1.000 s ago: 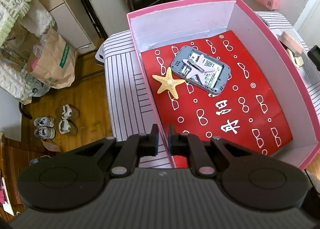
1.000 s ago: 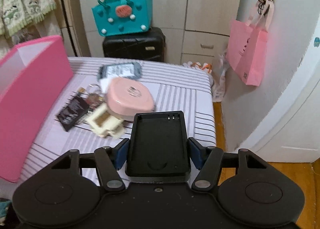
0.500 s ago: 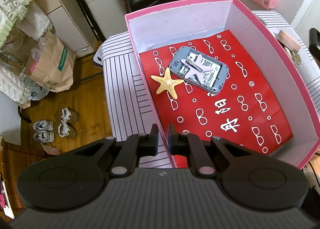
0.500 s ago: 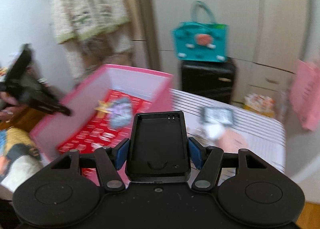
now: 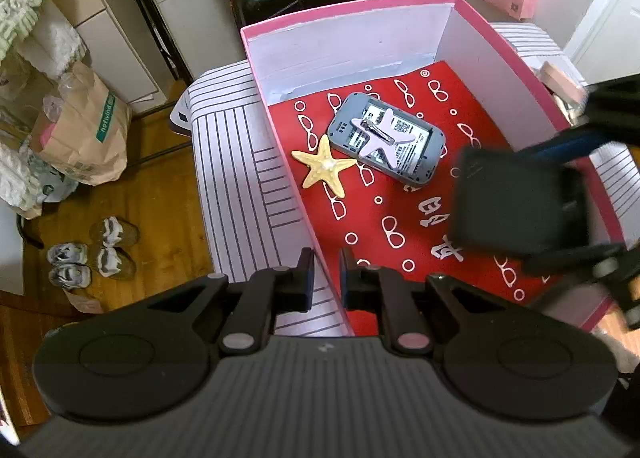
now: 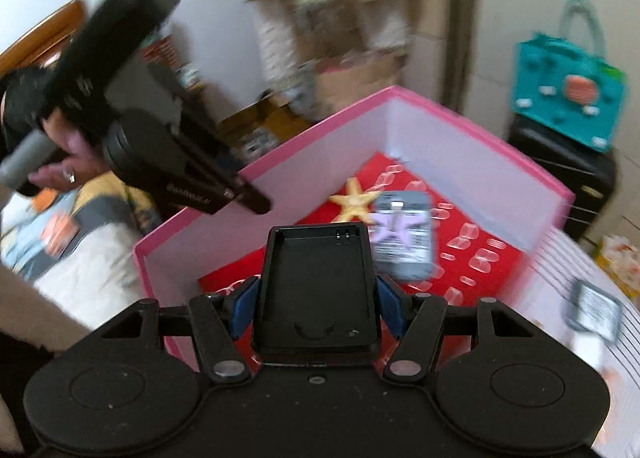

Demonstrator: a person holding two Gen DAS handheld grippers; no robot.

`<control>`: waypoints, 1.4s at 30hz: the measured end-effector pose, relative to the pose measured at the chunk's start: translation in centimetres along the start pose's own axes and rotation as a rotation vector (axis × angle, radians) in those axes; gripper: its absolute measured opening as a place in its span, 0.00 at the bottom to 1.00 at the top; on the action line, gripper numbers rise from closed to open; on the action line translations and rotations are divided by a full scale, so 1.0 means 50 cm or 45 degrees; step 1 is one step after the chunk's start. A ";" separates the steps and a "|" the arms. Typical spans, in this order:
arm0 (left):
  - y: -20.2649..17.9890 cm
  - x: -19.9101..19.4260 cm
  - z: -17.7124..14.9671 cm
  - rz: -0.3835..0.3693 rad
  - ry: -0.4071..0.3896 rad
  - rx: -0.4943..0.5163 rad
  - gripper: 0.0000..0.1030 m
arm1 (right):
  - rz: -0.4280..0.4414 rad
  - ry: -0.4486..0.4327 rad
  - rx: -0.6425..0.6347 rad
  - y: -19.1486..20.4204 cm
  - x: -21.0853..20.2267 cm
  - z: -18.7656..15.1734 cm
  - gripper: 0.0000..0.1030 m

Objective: Organize rigid objects
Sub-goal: 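Carry the black tray into the pink box and open the right gripper, then return the right gripper to the table and grasp the pink round case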

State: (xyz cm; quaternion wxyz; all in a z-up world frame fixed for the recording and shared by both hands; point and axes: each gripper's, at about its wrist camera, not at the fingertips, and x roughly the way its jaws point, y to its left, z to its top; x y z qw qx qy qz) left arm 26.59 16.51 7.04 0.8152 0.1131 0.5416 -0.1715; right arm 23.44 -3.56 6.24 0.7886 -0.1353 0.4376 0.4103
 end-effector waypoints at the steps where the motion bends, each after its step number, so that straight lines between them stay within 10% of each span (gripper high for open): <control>1: 0.000 0.000 -0.001 -0.001 -0.004 0.006 0.11 | 0.020 0.031 -0.005 -0.004 0.018 0.007 0.65; 13: 0.003 0.000 -0.008 -0.011 -0.029 -0.006 0.11 | 0.052 0.303 -0.334 0.034 0.166 0.070 0.65; 22: 0.008 -0.001 -0.009 -0.026 -0.041 -0.030 0.12 | -0.095 0.254 -0.422 0.034 0.158 0.065 0.67; 30: 0.009 -0.002 -0.010 -0.026 -0.045 -0.033 0.12 | -0.194 -0.053 -0.231 0.008 -0.061 0.022 0.70; 42: 0.006 -0.009 -0.025 -0.019 -0.087 -0.059 0.12 | -0.399 -0.226 0.315 -0.124 -0.226 -0.192 0.70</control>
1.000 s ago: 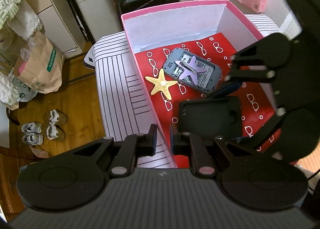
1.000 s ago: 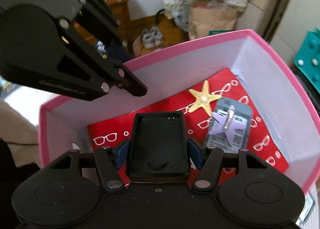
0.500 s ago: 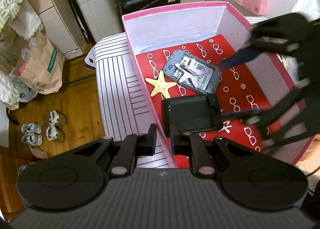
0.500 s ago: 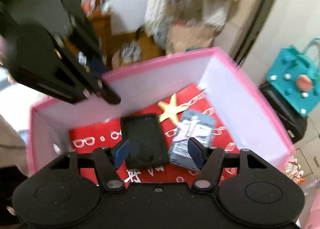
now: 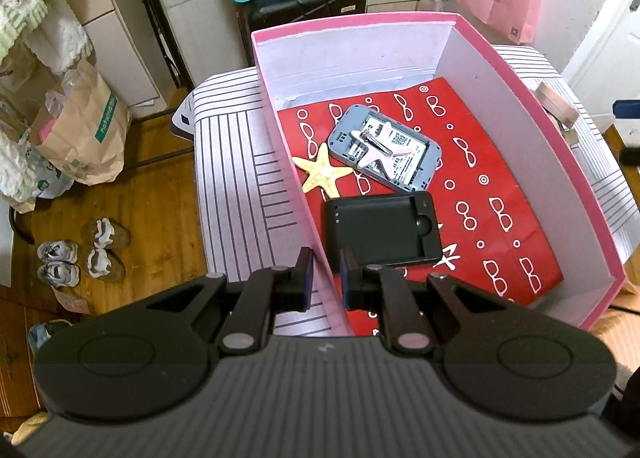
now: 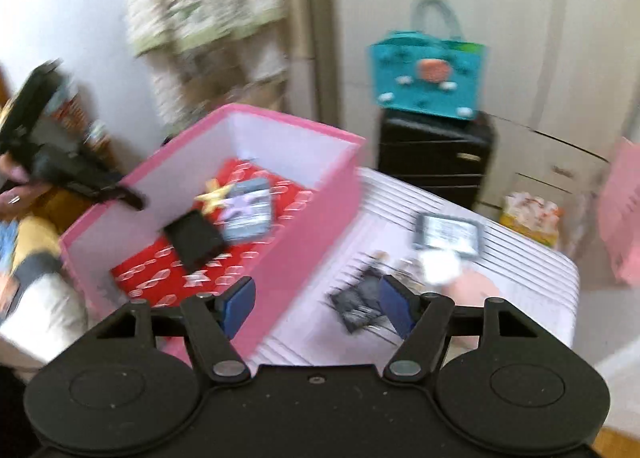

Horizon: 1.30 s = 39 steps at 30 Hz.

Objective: Organize rigid objects
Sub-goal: 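Return the right gripper to the table and grasp the pink round case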

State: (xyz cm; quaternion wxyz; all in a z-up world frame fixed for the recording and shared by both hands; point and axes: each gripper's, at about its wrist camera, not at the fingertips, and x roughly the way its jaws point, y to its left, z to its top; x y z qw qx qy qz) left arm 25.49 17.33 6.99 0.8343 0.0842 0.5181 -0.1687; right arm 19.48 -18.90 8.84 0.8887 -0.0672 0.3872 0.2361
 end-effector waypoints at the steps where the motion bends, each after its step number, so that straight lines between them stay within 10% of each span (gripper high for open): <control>1: 0.000 0.000 -0.002 0.001 -0.009 0.000 0.12 | -0.050 -0.051 0.045 -0.017 0.003 -0.025 0.71; 9: 0.002 -0.004 -0.014 0.001 -0.041 -0.038 0.12 | -0.209 -0.120 0.257 -0.111 0.052 -0.155 0.71; 27: 0.008 -0.005 -0.018 -0.007 -0.054 -0.089 0.12 | -0.048 -0.241 0.542 -0.270 0.158 -0.168 0.77; 39: -0.006 -0.003 -0.016 0.031 -0.029 -0.109 0.12 | -0.001 0.047 0.415 -0.288 0.212 -0.070 0.78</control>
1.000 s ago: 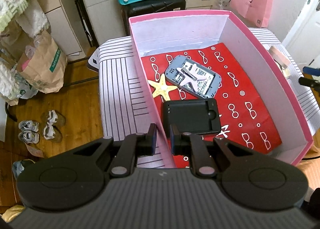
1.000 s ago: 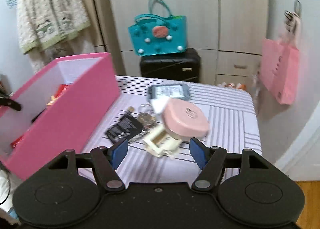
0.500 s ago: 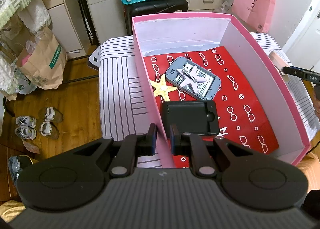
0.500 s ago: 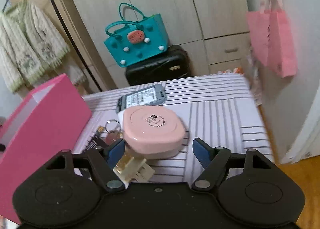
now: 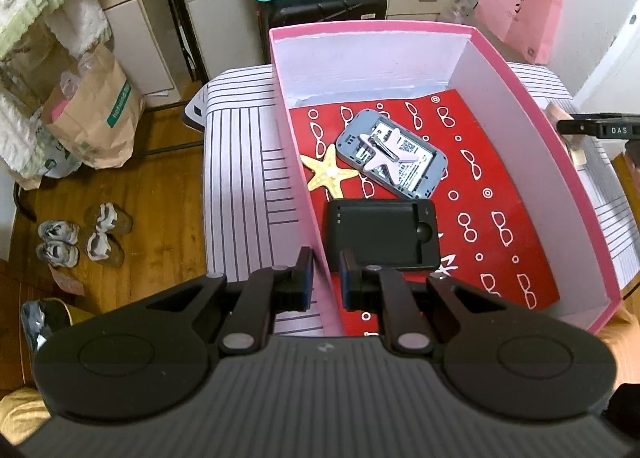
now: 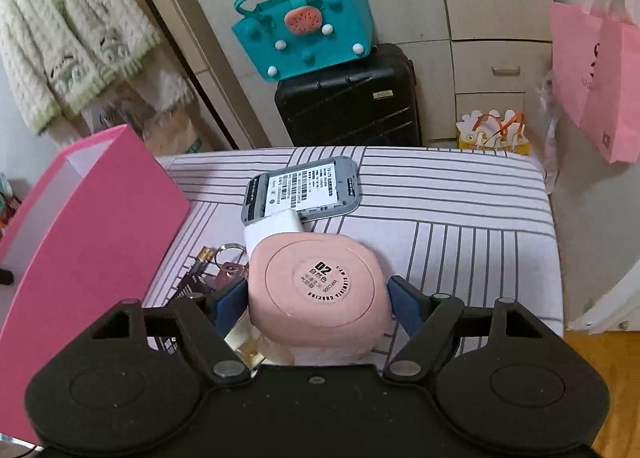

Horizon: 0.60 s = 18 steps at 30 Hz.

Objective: Organize rigid objects
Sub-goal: 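Return the right gripper to the table and grasp the pink round case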

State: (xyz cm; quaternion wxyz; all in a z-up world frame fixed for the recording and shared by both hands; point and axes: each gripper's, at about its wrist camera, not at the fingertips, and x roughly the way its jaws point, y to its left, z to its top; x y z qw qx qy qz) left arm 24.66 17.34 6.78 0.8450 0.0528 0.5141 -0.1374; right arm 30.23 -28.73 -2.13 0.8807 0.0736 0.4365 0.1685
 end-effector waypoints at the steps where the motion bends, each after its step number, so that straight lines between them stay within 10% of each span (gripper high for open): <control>1: 0.000 0.000 -0.002 0.000 -0.006 -0.001 0.12 | -0.011 0.004 -0.005 0.003 -0.001 0.000 0.78; 18: 0.014 -0.001 -0.004 -0.050 -0.008 -0.006 0.12 | -0.058 -0.196 -0.192 0.168 -0.157 -0.007 0.78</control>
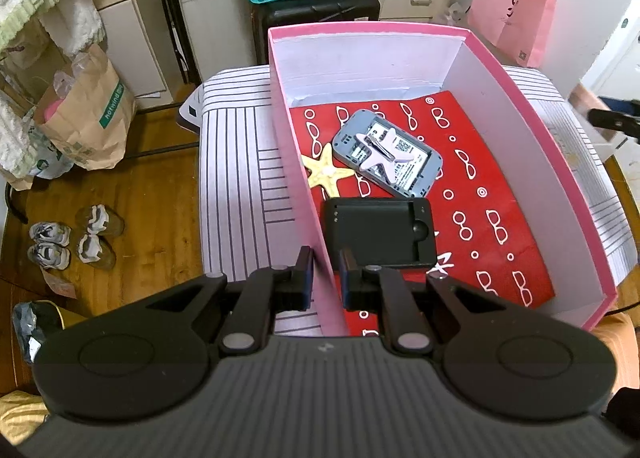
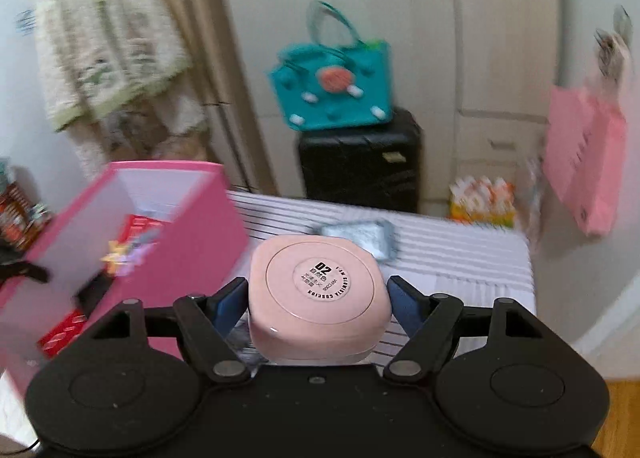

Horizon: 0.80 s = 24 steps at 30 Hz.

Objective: Organize rigid objects
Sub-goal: 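Return the right gripper to the table and grasp the pink round case, then carry the pink case into the box and release it beside the router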

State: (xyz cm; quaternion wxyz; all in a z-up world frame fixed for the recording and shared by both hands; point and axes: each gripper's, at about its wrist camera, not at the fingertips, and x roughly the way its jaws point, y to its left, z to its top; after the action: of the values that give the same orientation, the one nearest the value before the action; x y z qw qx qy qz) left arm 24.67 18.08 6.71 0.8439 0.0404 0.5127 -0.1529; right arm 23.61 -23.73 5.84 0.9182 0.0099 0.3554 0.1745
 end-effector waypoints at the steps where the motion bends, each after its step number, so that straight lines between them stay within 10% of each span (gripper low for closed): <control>1: 0.001 -0.001 0.000 -0.005 -0.001 -0.002 0.12 | 0.019 -0.010 -0.029 0.022 -0.013 0.005 0.78; 14: -0.005 -0.002 -0.010 -0.008 -0.012 0.035 0.12 | 0.201 0.054 -0.582 0.339 -0.019 0.049 0.78; 24: 0.012 -0.005 -0.014 -0.065 -0.030 -0.004 0.13 | 0.011 0.170 -0.791 0.384 0.130 0.068 0.78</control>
State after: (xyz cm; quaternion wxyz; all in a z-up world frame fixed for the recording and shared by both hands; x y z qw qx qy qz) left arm 24.16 18.86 6.54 0.8458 0.0242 0.5039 -0.1738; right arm 24.30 -3.23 6.90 0.8512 -0.2810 0.3447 0.2788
